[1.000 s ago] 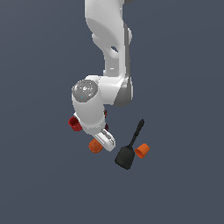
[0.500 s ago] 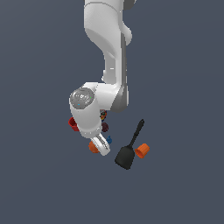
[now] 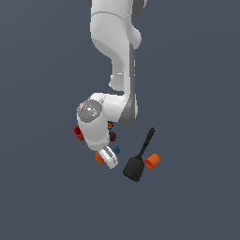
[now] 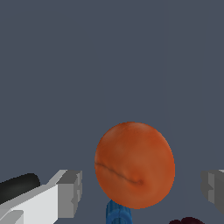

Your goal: Pick up a designated object from a clutter of objects.

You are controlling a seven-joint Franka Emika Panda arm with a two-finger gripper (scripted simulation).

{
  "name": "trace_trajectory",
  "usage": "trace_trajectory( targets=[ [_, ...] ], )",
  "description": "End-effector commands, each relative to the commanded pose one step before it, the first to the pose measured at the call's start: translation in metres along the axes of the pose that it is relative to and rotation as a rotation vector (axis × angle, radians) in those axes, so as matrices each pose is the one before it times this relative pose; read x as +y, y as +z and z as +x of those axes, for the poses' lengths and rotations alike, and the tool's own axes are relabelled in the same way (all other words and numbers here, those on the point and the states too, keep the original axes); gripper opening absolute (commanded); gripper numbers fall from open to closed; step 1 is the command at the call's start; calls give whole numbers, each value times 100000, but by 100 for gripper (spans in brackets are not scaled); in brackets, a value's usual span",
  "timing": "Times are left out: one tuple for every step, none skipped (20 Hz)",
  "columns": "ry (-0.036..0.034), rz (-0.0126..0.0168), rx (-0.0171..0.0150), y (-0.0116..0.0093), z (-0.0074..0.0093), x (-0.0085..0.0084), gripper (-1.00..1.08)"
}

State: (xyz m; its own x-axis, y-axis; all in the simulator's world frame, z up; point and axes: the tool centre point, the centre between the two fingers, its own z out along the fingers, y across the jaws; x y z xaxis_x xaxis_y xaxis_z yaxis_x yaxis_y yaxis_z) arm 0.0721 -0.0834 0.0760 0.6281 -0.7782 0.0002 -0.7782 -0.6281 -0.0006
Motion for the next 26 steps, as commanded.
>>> trace_trajectory(
  targets=[
    [177, -80, -44, 1378, -34, 86, 100],
    [0, 0, 0, 449, -20, -14, 100],
    [68, 5, 14, 363, 18, 13, 100],
    [0, 0, 0, 294, 0, -21, 100],
    [0, 0, 0, 215, 11, -25, 100],
    [0, 0, 0, 136, 20, -28, 100],
    [0, 0, 0, 67, 22, -25, 100],
    [0, 0, 0, 17, 11, -11, 100],
    [0, 0, 0, 0, 0, 0, -100],
    [0, 0, 0, 0, 0, 0, -100],
    [0, 0, 0, 0, 0, 0, -100],
    [0, 0, 0, 0, 0, 0, -100],
    [0, 0, 0, 0, 0, 0, -100],
    [0, 0, 0, 0, 0, 0, -100],
    [0, 0, 0, 0, 0, 0, -100],
    [0, 0, 0, 0, 0, 0, -100],
    [0, 0, 0, 0, 0, 0, -100],
    [0, 0, 0, 0, 0, 0, -100],
    [-64, 132, 47, -100, -17, -61, -100],
    [0, 0, 0, -27, 2, 5, -100],
    [0, 0, 0, -82, 5, 16, -100],
    [0, 0, 0, -138, 8, 26, -100],
    [0, 0, 0, -193, 12, 37, -100],
    [0, 0, 0, -249, 15, 47, -100],
    [0, 0, 0, -305, 18, 58, -100],
    [0, 0, 0, -362, 22, 69, -100]
  ],
)
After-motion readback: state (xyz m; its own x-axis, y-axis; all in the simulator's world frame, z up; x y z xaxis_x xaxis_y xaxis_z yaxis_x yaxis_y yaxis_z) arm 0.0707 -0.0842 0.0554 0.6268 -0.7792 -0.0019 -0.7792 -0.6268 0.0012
